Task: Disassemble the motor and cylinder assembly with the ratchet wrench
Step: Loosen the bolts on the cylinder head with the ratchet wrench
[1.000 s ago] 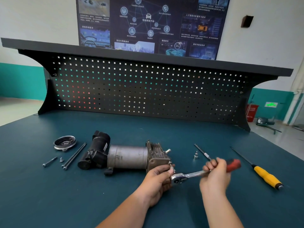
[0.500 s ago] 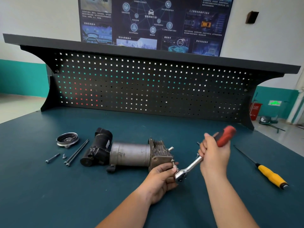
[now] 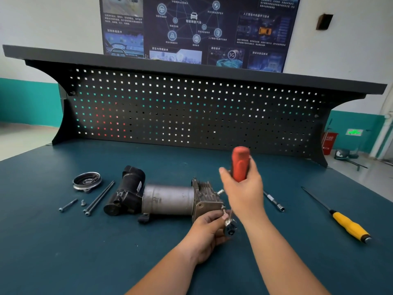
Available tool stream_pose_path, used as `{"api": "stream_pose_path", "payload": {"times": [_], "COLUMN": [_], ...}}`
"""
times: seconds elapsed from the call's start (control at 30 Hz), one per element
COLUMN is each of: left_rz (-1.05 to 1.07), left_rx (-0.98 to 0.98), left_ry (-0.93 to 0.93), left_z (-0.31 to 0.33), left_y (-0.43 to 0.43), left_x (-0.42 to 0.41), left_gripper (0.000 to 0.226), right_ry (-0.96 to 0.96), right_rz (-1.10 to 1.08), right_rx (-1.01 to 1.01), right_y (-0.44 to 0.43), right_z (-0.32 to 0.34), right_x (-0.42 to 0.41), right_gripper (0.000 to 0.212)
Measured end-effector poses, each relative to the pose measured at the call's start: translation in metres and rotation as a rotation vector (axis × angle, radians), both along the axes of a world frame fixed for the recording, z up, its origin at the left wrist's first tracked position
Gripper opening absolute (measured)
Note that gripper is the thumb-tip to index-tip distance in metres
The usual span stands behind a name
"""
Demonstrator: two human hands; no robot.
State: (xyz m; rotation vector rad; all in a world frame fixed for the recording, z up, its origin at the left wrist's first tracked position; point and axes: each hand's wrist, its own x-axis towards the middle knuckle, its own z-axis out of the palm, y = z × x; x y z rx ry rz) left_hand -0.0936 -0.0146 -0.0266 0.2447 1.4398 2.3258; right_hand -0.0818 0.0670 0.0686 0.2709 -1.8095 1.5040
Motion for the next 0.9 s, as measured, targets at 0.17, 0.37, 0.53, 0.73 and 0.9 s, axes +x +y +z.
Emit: {"api": "stream_pose_path", "payload": {"times": [0.17,0.37,0.53,0.73,0.9], "left_rz": [0.059,0.114,0.090,0.085,0.096], "left_rx": [-0.034,-0.038,-0.022,-0.018,-0.042], "left_ry": [-0.009,-0.005,0.008,0.001,-0.004], "left_z": [0.001,-0.001,-0.001,-0.002,-0.002], "left_y": [0.002,0.002,0.000,0.000,0.000], "left_x": [-0.001,-0.001,-0.002,-0.002,-0.005], "left_gripper": [0.013,0.010,0.007,0.008,0.008], "right_ry": [-0.033,-0.181,-0.265,-0.206,-0.116], "right_rz": [0.041,-0.003,0.078,0.030,0.029], "right_rx": [-0.609,-1.191,-1.451,-1.238,-0.911], "right_y": [0.030,0.067,0.074,0.075,0.058], "right_z": [-0.006,-0.041,-0.068,-0.047,-0.020], "right_x": [-0.004,-0.009,-0.011,-0.019,-0.014], "right_gripper": [0.031,0.028,0.028,0.028,0.027]}}
